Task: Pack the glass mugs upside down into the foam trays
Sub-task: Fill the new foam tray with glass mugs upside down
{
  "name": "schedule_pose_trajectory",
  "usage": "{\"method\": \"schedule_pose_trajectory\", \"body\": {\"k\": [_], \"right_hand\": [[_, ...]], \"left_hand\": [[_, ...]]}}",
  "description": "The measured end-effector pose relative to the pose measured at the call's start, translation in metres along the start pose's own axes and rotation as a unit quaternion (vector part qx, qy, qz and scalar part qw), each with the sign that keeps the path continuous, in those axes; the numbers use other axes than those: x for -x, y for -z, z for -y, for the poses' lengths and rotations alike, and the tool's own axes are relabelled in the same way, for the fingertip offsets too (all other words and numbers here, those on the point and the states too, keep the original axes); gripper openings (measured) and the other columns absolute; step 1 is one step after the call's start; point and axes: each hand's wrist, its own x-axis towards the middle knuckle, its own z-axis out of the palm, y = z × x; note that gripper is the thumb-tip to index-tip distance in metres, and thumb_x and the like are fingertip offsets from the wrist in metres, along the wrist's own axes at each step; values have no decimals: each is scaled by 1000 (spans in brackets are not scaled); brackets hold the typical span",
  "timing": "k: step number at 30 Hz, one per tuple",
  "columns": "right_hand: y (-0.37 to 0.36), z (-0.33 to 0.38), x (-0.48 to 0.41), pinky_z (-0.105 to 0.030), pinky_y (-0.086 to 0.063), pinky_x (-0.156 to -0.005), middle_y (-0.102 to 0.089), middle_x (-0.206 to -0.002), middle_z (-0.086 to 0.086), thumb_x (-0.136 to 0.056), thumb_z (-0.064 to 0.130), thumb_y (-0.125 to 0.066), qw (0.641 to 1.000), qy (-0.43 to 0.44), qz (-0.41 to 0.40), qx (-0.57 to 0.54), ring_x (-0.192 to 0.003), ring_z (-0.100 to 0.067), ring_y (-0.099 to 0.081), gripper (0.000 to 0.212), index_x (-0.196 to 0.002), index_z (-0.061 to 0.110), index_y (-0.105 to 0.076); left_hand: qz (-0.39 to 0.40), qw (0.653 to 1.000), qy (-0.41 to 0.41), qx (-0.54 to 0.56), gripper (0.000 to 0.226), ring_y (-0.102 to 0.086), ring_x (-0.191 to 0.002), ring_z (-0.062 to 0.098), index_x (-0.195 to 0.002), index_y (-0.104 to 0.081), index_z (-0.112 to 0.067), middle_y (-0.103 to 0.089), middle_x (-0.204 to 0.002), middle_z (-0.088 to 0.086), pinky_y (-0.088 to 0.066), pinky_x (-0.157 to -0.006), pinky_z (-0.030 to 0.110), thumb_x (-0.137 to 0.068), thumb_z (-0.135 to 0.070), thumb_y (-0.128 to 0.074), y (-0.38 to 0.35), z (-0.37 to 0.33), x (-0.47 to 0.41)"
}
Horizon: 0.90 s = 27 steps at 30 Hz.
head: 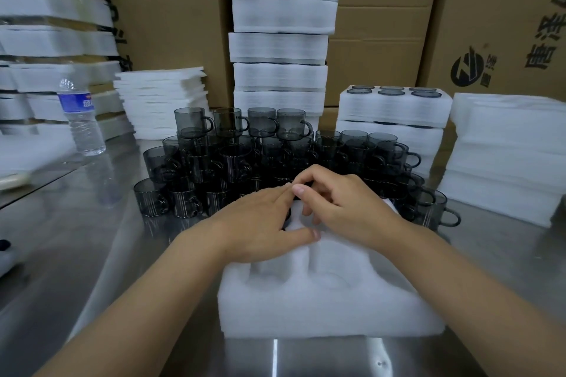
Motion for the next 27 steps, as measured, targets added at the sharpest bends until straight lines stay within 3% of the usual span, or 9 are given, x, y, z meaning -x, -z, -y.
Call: {"method": "schedule_pose_trajectory", "body": {"k": [2, 5, 11, 22, 27], "right_hand": [[0, 0, 0, -44, -53, -72, -68, -74, 1, -94, 40, -51, 1000, -1, 3, -2, -70, -14, -65, 12, -96, 32, -59], [0, 0, 0, -44, -53, -72, -68, -74, 1, -94, 41, -50, 1000, -1, 3, -2, -69, -13, -65, 12, -96, 32, -59], [0, 1, 0, -43, -53, -72, -68, -74, 0, -94, 41, -49, 1000, 0, 7, 1, -69, -13, -65, 12, -95, 33, -58], [0, 0, 0, -41, -52, -70, -68, -71, 2, -93, 41, -49, 1000, -1, 3, 9, -69, -12, -65, 15, -95, 31, -60], [1, 0, 2, -40, -50, -71, -68, -71, 4, -93, 42, -47, 1000, 6, -22, -1, -70, -11, -63, 16, -93, 32, -60]], "left_hand": [[16, 1000, 1, 12, 76, -35, -120, 3, -147, -18, -31, -36, -128, -18, -24, -109, 27, -84, -69, -35, 0, 1, 0], [49, 999, 17, 2, 83, -25, -137, 11, -150, -8, -33, -24, -153, -10, -20, -116, 41, -81, -74, -30, 0, 1, -1], [84, 996, 36, -11, 100, -12, -144, 11, -151, 3, -34, -9, -159, -10, -12, -119, 41, -67, -84, -18, 2, -1, -1], [43, 999, 5, 8, 100, -29, -134, 10, -150, -13, -33, -34, -148, -9, -20, -114, 36, -64, -84, -8, -2, 5, -2], [4, 999, -15, 42, 80, -40, -125, 9, -142, -30, -38, -49, -131, -12, -30, -109, 40, -77, -81, -12, -7, 11, -4]]}}
